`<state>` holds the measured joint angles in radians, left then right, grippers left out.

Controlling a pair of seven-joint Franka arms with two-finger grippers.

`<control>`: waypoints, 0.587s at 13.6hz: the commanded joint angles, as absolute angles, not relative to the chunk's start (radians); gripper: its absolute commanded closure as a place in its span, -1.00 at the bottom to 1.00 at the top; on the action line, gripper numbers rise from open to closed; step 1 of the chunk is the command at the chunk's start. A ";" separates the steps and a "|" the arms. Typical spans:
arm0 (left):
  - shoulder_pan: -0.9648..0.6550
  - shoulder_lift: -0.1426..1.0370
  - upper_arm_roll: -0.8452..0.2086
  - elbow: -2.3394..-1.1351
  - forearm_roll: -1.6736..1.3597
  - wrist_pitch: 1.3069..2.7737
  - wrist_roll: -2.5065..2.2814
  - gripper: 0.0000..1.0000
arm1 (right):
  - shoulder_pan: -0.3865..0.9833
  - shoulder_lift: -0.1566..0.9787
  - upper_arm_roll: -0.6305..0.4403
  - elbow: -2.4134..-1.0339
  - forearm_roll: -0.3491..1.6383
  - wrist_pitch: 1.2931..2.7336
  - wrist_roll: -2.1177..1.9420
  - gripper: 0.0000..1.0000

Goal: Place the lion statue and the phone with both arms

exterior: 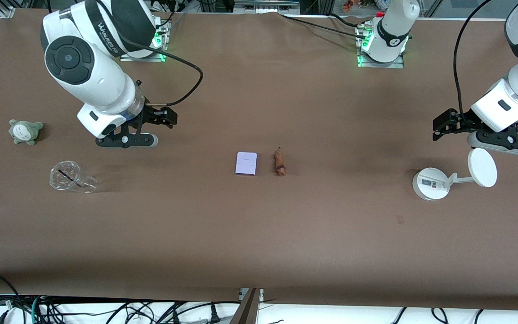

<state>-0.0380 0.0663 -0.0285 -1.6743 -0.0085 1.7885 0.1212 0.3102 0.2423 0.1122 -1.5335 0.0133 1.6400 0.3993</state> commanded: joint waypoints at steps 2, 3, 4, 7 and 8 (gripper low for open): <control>-0.040 0.064 -0.028 -1.655 0.005 1.770 0.127 -1.00 | 0.304 0.238 0.104 -1.499 0.020 1.621 0.390 -1.00; -0.040 0.064 -0.028 -1.655 0.005 1.772 0.127 -1.00 | 0.304 0.236 0.104 -1.499 0.017 1.621 0.391 -1.00; -0.040 0.064 -0.028 -1.657 0.005 1.770 0.127 -1.00 | 0.304 0.236 0.104 -1.499 0.017 1.621 0.391 -1.00; -0.040 0.063 -0.029 -1.657 0.003 1.770 0.126 -1.00 | 0.307 0.238 0.104 -1.499 0.017 1.621 0.396 -1.00; -0.041 0.064 -0.029 -1.657 0.003 1.770 0.124 -1.00 | 0.308 0.238 0.104 -1.500 0.017 1.621 0.397 -1.00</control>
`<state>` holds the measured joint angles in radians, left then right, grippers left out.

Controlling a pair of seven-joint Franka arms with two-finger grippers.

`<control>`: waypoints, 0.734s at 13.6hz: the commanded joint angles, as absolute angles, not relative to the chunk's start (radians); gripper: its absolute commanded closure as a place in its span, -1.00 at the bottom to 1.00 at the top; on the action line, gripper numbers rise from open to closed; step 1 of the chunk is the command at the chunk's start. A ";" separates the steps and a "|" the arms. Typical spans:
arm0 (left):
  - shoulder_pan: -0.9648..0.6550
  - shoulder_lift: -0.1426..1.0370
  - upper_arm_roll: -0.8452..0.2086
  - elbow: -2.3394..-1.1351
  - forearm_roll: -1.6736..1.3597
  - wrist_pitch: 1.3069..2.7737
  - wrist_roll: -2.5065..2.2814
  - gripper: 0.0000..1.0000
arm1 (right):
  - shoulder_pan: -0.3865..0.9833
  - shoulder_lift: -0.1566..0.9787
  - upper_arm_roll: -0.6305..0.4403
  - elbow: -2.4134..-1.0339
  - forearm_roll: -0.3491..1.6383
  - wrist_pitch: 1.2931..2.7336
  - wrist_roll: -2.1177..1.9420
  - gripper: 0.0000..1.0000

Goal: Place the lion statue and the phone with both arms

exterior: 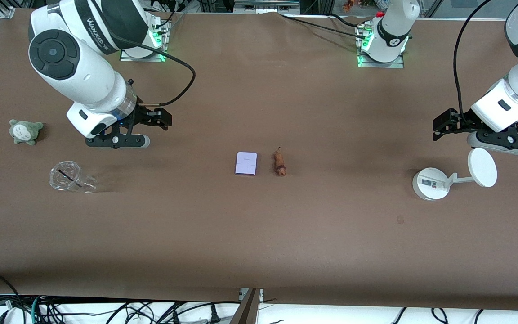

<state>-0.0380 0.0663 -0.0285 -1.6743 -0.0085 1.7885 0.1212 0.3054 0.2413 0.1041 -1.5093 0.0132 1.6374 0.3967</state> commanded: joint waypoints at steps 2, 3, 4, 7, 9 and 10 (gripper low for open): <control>-0.043 0.074 -0.058 -1.664 0.003 1.770 0.135 -1.00 | 0.310 0.238 0.104 -1.500 0.017 1.621 0.397 -1.00; -0.043 0.086 -0.081 -1.664 0.003 1.776 0.135 -1.00 | 0.310 0.238 0.104 -1.500 0.017 1.621 0.397 -1.00; -0.044 0.106 -0.121 -1.658 0.000 1.778 0.115 -1.00 | 0.310 0.238 0.104 -1.500 0.017 1.621 0.397 -1.00; -0.055 0.208 -0.230 -1.660 -0.003 1.877 -0.160 -1.00 | 0.304 0.238 0.104 -1.500 0.015 1.621 0.394 -1.00; -0.084 0.285 -0.256 -1.661 0.002 1.977 -0.263 -1.00 | 0.302 0.239 0.103 -1.500 0.015 1.621 0.394 -1.00; -0.119 0.328 -0.256 -1.660 0.002 2.027 -0.296 -1.00 | 0.304 0.241 0.103 -1.500 0.015 1.621 0.394 -1.00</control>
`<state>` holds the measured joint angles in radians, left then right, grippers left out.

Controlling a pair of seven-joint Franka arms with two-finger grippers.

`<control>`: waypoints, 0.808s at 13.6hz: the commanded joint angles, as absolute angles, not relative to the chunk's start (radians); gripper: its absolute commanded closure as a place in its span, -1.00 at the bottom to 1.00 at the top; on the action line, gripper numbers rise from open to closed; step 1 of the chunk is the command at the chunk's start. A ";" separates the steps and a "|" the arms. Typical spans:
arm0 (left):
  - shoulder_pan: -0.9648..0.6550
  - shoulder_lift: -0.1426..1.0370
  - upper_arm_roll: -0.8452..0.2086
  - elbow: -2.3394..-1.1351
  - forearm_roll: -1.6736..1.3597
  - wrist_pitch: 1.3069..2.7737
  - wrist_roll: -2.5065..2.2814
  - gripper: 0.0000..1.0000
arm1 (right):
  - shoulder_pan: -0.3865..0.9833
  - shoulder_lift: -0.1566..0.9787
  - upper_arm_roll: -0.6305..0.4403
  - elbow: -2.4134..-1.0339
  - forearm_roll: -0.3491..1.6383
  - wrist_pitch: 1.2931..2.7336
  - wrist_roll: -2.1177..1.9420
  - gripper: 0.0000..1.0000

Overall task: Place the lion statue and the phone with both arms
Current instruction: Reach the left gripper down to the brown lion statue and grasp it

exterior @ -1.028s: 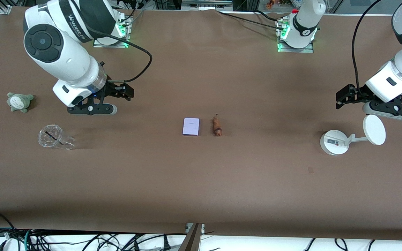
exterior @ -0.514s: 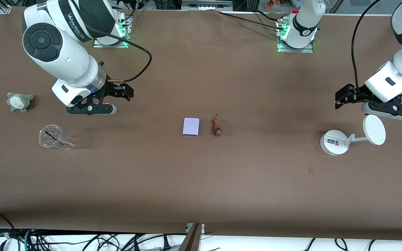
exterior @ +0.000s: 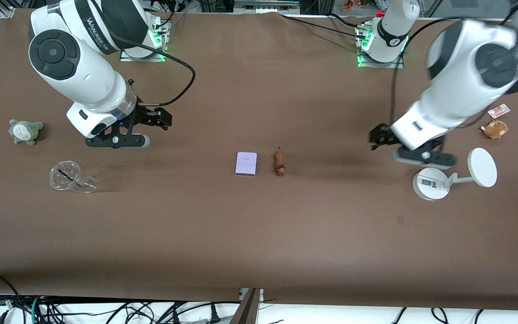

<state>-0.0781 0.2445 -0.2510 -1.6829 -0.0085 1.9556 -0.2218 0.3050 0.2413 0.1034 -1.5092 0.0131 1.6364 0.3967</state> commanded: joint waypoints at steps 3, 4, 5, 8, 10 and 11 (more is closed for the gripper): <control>-0.202 0.448 -0.256 -1.660 0.003 2.201 -0.455 -1.00 | 0.302 0.241 0.103 -1.502 0.015 1.621 0.396 -1.00; -0.225 0.483 -0.256 -1.657 0.003 2.244 -0.495 -1.00 | 0.302 0.241 0.103 -1.502 0.015 1.621 0.396 -1.00; -0.257 0.515 -0.253 -1.657 0.003 2.275 -0.520 -1.00 | 0.302 0.242 0.103 -1.505 0.014 1.621 0.396 -1.00; -0.316 0.601 -0.249 -1.657 0.047 2.370 -0.590 -1.00 | 0.302 0.242 0.103 -1.511 0.014 1.621 0.397 -1.00; -0.362 0.636 -0.249 -1.657 0.084 2.401 -0.681 -1.00 | 0.302 0.244 0.103 -1.511 0.014 1.621 0.399 -1.00; -0.388 0.650 -0.249 -1.657 0.101 2.413 -0.711 -1.00 | 0.302 0.245 0.101 -1.512 0.014 1.621 0.397 -1.00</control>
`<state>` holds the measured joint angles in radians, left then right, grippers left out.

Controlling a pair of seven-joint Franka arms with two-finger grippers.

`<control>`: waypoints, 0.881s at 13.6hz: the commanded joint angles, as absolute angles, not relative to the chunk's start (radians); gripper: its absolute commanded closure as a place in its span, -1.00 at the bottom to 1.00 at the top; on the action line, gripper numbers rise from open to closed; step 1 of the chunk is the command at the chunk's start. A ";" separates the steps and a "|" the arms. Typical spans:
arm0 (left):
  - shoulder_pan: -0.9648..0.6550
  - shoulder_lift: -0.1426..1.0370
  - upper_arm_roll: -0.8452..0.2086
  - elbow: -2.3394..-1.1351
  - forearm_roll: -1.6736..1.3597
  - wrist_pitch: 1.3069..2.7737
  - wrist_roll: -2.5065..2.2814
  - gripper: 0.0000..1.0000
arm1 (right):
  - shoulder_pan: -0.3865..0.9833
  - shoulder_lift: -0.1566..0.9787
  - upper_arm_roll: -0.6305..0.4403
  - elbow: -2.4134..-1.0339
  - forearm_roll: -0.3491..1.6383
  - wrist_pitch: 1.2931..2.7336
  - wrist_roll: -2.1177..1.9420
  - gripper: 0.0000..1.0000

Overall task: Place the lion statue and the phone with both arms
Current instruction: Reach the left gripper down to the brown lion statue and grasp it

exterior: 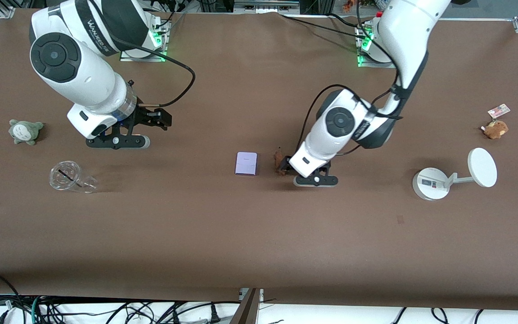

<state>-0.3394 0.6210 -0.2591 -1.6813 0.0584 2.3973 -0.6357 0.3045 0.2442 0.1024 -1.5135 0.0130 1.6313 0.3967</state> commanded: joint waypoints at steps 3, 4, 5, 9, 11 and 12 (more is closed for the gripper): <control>-0.408 0.686 -0.248 -1.660 0.153 2.439 -0.741 -1.00 | 0.302 0.245 0.103 -1.513 0.014 1.621 0.399 -1.00; -0.434 0.695 -0.247 -1.660 0.159 2.439 -0.767 -1.00 | 0.302 0.245 0.103 -1.514 0.014 1.620 0.399 -1.00; -0.449 0.712 -0.242 -1.660 0.184 2.439 -0.779 -0.91 | 0.302 0.245 0.103 -1.514 0.014 1.620 0.399 -1.00; -0.453 0.736 -0.244 -1.657 0.270 2.474 -0.847 0.67 | 0.302 0.245 0.101 -1.514 0.014 1.621 0.399 -1.00; -0.445 0.720 -0.244 -1.657 0.270 2.462 -0.851 0.97 | 0.302 0.245 0.103 -1.514 0.014 1.621 0.399 -1.00; -0.434 0.697 -0.242 -1.657 0.270 2.444 -0.848 1.00 | 0.302 0.245 0.103 -1.514 0.014 1.621 0.399 -1.00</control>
